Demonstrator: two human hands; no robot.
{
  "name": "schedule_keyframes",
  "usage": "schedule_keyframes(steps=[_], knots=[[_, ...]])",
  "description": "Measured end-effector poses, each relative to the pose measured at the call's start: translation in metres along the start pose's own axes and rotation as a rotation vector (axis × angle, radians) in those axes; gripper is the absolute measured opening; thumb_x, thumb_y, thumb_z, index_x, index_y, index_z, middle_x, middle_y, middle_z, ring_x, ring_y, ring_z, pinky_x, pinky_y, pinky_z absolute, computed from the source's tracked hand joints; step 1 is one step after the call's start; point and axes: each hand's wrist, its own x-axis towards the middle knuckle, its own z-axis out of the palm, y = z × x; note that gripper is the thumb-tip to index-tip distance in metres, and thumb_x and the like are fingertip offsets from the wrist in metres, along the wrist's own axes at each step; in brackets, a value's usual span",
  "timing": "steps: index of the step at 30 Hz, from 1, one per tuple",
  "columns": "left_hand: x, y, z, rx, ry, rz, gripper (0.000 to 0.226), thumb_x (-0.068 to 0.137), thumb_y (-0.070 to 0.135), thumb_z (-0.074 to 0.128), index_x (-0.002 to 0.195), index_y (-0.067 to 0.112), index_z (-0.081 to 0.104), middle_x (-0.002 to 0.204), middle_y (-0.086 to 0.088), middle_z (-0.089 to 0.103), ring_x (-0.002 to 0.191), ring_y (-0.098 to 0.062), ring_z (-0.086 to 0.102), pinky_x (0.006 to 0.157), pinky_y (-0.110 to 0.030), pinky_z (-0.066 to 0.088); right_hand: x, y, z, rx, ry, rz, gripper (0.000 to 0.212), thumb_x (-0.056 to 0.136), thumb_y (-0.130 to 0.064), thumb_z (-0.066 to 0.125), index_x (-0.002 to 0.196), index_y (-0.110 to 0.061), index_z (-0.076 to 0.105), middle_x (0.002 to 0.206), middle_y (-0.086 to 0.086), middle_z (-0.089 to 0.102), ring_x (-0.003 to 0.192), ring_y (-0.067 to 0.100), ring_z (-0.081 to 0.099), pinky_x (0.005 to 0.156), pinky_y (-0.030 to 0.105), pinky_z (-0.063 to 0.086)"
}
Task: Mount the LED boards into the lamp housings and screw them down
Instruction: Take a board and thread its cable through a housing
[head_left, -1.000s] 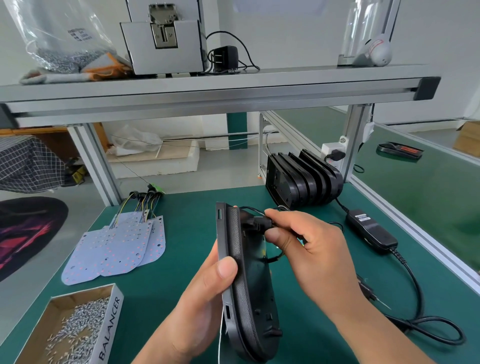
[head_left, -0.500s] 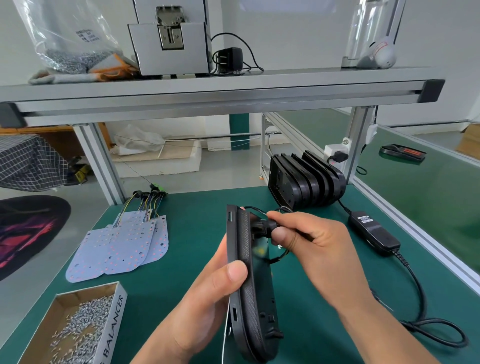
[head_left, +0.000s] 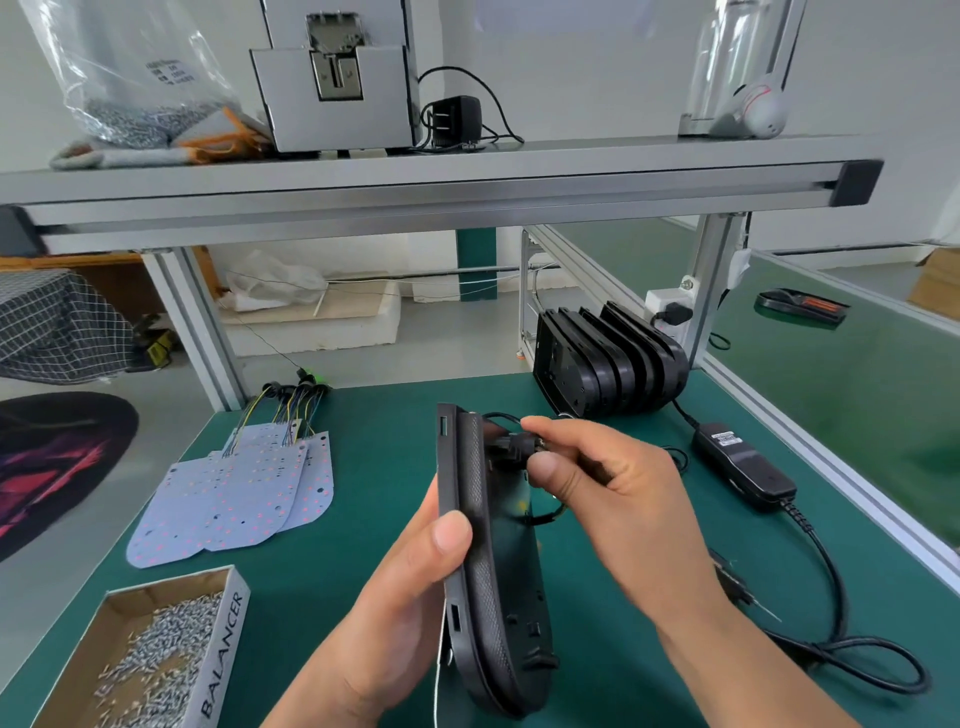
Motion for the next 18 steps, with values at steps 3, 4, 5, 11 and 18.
schedule_keyframes(steps=[3,4,5,11,18], knots=[[-0.001,0.0,0.0,0.036,0.021,0.026,0.088,0.083,0.062,0.082,0.15,0.01,0.059,0.144,-0.017,0.065,0.129,-0.032,0.062,0.106,-0.049,0.052,0.0,0.001,0.001,0.042,0.034,0.042,0.017,0.095,-0.027,0.08,0.108,-0.038,0.08,0.088,-0.004,0.079,0.08,0.007,0.071,0.074,0.018,0.053],[-0.001,0.001,0.001,0.043,0.019,0.024,0.086,0.084,0.062,0.081,0.15,0.011,0.059,0.144,-0.017,0.065,0.13,-0.033,0.062,0.107,-0.049,0.051,-0.001,0.002,0.002,0.027,0.042,0.035,0.015,0.094,-0.026,0.08,0.105,-0.037,0.08,0.086,-0.003,0.079,0.078,0.007,0.07,0.072,0.019,0.053],[-0.001,0.002,0.002,0.051,0.015,0.025,0.085,0.086,0.062,0.079,0.151,0.012,0.058,0.147,-0.016,0.064,0.134,-0.035,0.059,0.11,-0.051,0.049,-0.002,0.002,0.002,0.01,0.051,0.023,0.012,0.094,-0.027,0.081,0.103,-0.036,0.081,0.086,-0.003,0.079,0.077,0.008,0.07,0.072,0.019,0.053],[0.0,0.014,0.007,0.22,-0.07,0.027,0.082,0.1,0.053,0.065,0.165,0.014,0.035,0.169,-0.013,0.041,0.159,-0.035,0.031,0.124,-0.054,0.03,-0.004,-0.006,-0.002,-0.176,0.032,-0.081,0.014,0.094,-0.042,0.077,0.102,-0.031,0.082,0.083,-0.009,0.075,0.075,0.009,0.066,0.066,0.022,0.05],[-0.002,0.023,0.002,0.342,-0.166,0.036,0.093,0.097,0.055,0.067,0.169,0.015,0.025,0.173,-0.013,0.032,0.161,-0.037,0.025,0.126,-0.067,0.021,-0.001,-0.008,-0.011,-0.142,-0.045,-0.017,0.01,0.092,-0.042,0.08,0.097,-0.034,0.082,0.08,-0.005,0.074,0.073,0.016,0.065,0.066,0.029,0.05]])
